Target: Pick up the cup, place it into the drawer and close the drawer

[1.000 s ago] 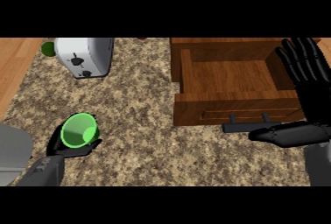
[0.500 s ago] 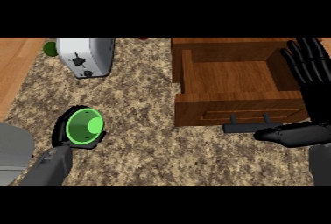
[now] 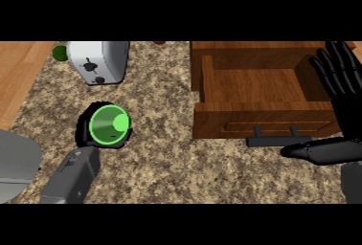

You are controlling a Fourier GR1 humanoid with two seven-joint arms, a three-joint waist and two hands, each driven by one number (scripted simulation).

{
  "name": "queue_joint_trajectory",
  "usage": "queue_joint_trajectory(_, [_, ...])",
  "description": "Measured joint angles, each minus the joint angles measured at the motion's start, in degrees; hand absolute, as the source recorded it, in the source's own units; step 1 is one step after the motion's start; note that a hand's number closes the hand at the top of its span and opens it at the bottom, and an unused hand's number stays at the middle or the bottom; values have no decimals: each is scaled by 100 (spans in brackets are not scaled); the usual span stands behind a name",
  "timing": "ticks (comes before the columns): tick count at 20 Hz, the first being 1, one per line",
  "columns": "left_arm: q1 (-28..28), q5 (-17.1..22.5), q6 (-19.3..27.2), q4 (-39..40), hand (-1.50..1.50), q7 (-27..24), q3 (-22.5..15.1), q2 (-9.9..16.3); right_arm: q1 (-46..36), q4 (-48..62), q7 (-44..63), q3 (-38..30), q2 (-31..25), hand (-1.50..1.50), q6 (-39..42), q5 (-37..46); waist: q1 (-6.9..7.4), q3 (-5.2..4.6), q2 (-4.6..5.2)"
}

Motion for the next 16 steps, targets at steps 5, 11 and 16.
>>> queue_joint_trajectory(5, [-461, -4, 132, -713, 150, 474, -240, -219, 23, -59, 49, 0, 16, -150, -72, 76, 73, 10, -36])
queue_joint_trajectory(11, [-1197, 5, 391, -1597, 150, 1578, -623, -563, 26, 27, -28, -31, 11, -150, -120, 188, 110, 16, -56])
queue_joint_trajectory(16, [-1927, 230, 1036, -2060, 150, 2577, -1098, -700, -19, 166, -128, -36, 29, -150, -109, 210, 68, 13, -45])
